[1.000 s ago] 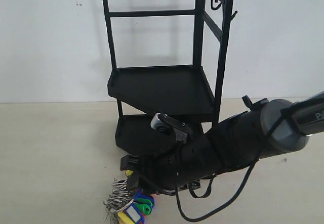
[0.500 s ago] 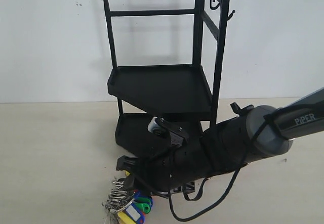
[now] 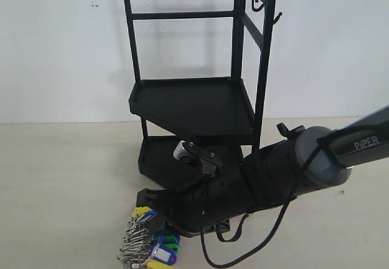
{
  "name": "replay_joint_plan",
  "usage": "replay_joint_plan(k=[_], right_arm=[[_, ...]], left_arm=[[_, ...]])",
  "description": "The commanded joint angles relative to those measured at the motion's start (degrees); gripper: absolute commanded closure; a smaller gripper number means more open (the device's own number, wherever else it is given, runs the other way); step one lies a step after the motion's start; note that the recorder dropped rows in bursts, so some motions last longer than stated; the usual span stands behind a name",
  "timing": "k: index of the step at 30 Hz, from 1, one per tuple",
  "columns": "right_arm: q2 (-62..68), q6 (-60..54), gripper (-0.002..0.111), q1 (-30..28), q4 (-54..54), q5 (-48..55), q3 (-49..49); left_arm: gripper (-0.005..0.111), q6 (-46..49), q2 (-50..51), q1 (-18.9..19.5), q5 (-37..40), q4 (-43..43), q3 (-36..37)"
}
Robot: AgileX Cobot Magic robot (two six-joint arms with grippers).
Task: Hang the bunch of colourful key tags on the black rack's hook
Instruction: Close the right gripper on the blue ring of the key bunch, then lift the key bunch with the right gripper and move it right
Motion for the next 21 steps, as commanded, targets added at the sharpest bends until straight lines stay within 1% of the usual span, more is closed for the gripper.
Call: replay_joint_plan(k=[1,6,12,17,21], right_arm=[[0.0,-0.8,0.108,1.8,-0.5,0.0,-0.1],[-1.1,-1.7,0.108,4.7,-0.5,-2.6,0.0],[-6.6,-1.6,0.108,6.2,-3.2,-3.7,0.7],[-11.8,-5.1,0.108,7.1,-3.3,-11.1,6.1],[-17.8,-6.1,0.108,7.3,-3.7,-10.2,10.3]], left_arm=[[0.102,0.2,-0.1,0.1,-0.5,0.3,0.2],[0.102,0.2,-0.1,0.1,-0.5,0.3,0.2],[0.102,0.2,-0.1,0.1,-0.5,0.3,0.2],[0.102,0.2,-0.1,0.1,-0.5,0.3,0.2],[0.102,0.2,-0.1,0.1,-0.5,0.3,0.2]])
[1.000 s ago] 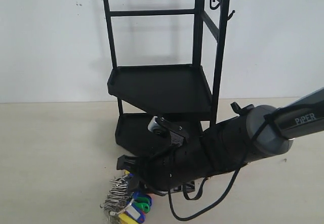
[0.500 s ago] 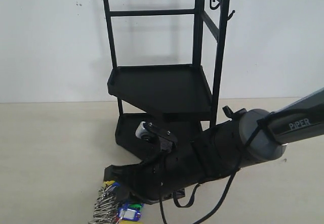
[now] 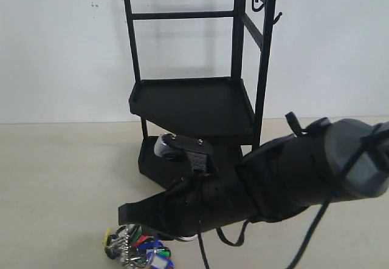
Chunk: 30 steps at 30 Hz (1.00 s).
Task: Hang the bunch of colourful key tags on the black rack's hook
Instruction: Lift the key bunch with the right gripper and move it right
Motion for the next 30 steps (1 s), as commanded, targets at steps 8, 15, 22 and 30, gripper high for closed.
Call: replay_joint_plan(k=[8,15,22,30], right_arm=[[-22.3,-2.0,0.108,0.2,-1.9,-5.6,9.0],[-24.0,0.8,0.109,1.3,-11.4,-5.8,9.0],[-26.4,13.0,0.109,0.2,-17.5,-8.4,9.8],[-30.0,11.4,0.109,0.2,-20.6,-8.1,9.9]], left_arm=[[0.102,0.2,-0.1,0.1,-0.5,0.3,0.2],[0.102,0.2,-0.1,0.1,-0.5,0.3,0.2],[0.102,0.2,-0.1,0.1,-0.5,0.3,0.2],[0.102,0.2,-0.1,0.1,-0.5,0.3,0.2]])
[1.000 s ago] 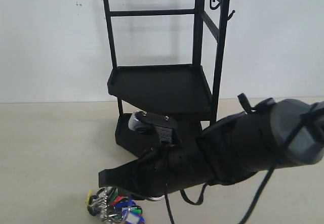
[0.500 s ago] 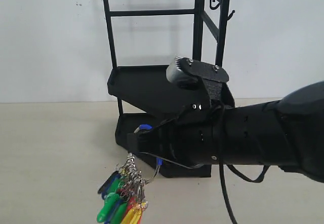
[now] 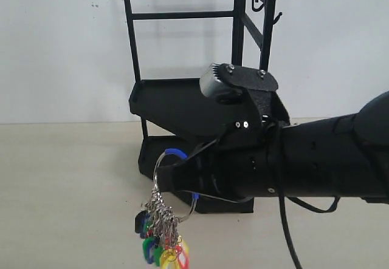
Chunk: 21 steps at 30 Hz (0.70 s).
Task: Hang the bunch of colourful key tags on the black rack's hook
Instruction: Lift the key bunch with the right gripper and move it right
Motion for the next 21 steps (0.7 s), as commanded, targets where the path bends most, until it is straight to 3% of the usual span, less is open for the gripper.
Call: replay_joint_plan(k=[1,15,21], right_arm=[[-3.9,0.4,0.109,-0.4,-1.0,-2.3,0.2],[-23.8,5.1,0.109,-15.7,-6.8,6.4,7.2],[-29.8,10.0,0.109,-16.3,-15.2,6.4,7.5]], left_arm=[[0.102,0.2,-0.1,0.1,-0.5,0.3,0.2],[0.102,0.2,-0.1,0.1,-0.5,0.3,0.2],[0.102,0.2,-0.1,0.1,-0.5,0.3,0.2]])
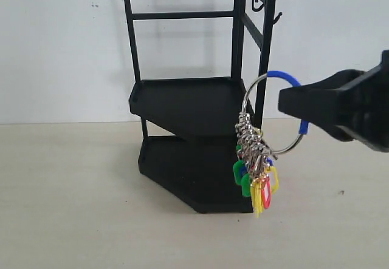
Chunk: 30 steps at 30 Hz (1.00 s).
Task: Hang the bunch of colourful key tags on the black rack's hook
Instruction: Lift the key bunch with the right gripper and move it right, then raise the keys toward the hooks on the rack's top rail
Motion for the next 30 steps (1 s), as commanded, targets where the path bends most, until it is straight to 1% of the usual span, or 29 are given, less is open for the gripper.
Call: replay_joint_plan(k=[1,5,7,10,14,17,22,30], right_arm=[[-4.0,8.1,0.109,-0.4,-10.3,-0.4,0.1],[-4.8,22.6,0.109,-0.5,-28.3,-3.0,-0.1],[-4.8,31.1,0.109,-1.4,-36.6,-4.5,-0.2],[-4.8,37.5,0.109,-4.3,-42.9,-7.0,-0.2],[-4.6,37.8,0.109,-8.5,-42.9,-10.3,-0.2],[-3.0,37.7,0.109,-10.1,-42.9,-13.2,-0.2],[1.8,36.7,0.109,-10.3,-42.9,-20.3,-0.7],[11.2,32.2,0.109,-10.3,-43.0,-23.4,-6.6]], left_arm=[[0.102,0.2,-0.1,0.1,-0.5,0.3,0.2],[0.102,0.2,-0.1,0.1,-0.5,0.3,0.2],[0.102,0.2,-0.1,0.1,-0.5,0.3,0.2],[0.102,0.2,-0.1,0.1,-0.5,0.3,0.2],[0.102,0.2,-0.1,0.1,-0.5,0.3,0.2],[0.102,0.2,-0.1,0.1,-0.5,0.3,0.2],[0.102,0.2,-0.1,0.1,-0.5,0.3,0.2],[0.102,0.2,-0.1,0.1,-0.5,0.3,0.2]])
